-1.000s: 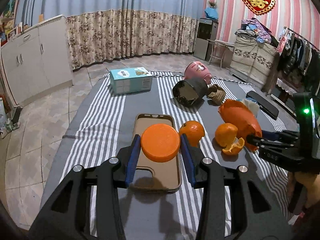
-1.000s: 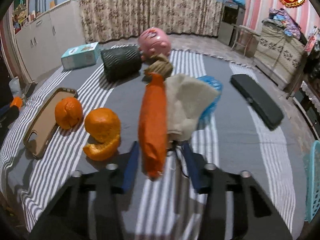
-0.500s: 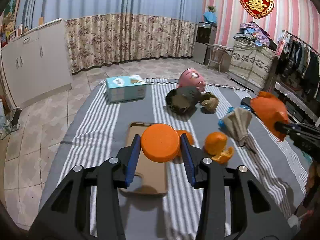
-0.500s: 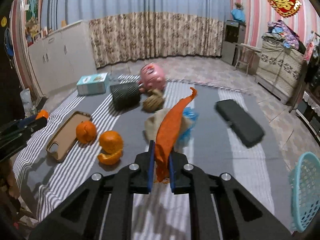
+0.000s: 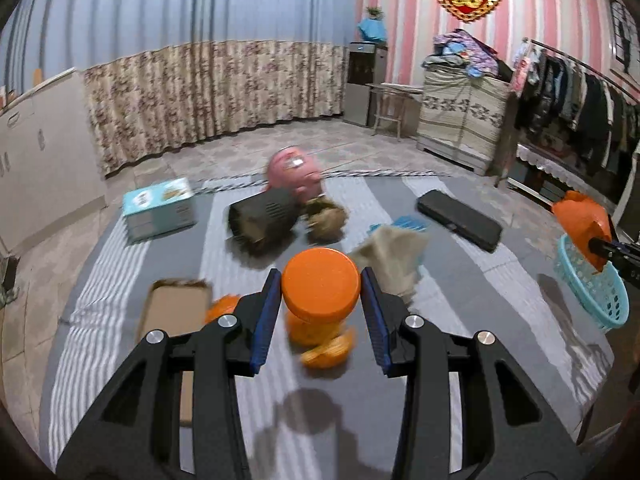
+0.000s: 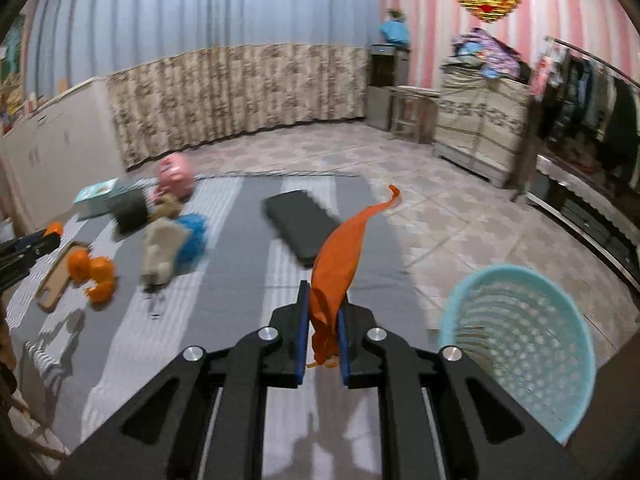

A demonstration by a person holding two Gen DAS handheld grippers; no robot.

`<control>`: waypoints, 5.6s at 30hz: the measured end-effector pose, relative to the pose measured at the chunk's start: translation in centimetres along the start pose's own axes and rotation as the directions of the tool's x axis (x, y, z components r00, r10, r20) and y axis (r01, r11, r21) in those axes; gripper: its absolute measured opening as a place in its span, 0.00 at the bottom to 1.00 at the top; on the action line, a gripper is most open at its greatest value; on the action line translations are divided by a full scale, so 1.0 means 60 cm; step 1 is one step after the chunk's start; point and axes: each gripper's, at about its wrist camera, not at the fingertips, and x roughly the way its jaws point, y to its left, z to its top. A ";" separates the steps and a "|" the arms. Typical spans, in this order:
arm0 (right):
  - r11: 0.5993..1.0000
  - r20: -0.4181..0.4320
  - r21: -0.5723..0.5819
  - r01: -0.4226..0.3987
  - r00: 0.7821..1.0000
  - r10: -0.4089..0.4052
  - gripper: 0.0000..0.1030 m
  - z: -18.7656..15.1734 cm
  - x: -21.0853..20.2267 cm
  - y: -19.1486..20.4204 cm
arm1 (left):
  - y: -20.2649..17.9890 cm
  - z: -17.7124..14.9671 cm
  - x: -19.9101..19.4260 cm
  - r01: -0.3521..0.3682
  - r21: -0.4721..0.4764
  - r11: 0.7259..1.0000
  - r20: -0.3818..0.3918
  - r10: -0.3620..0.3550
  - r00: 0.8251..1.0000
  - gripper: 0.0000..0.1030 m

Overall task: Collect trash
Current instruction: 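Carry the orange disc and peel strip over the blue basket with both tools, then open both tools to drop the disc and peel into the basket, then withdraw both open tools from the basket back to the table, then grasp the whole orange with the left tool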

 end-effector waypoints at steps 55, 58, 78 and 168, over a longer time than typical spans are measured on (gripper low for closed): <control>0.941 -0.082 0.314 0.124 0.991 -0.103 0.12 -0.091 0.039 -0.351 | -0.600 0.053 0.142 0.295 0.282 0.913 -0.073 -0.286 0.955 0.90; 0.944 -0.093 0.296 0.148 0.988 -0.125 0.13 -0.088 0.045 -0.340 | -0.566 0.059 0.128 0.261 0.265 0.928 -0.053 -0.257 0.965 0.92; 0.942 -0.062 0.224 0.250 0.968 -0.242 0.91 -0.070 0.030 -0.291 | -0.371 0.067 0.040 0.142 0.140 0.980 0.027 -0.147 0.989 0.95; 0.929 -0.294 -0.213 -0.302 0.927 0.234 0.79 -0.045 0.202 0.484 | 0.307 -0.078 -0.018 -0.138 -0.147 0.979 -0.100 0.124 0.987 0.30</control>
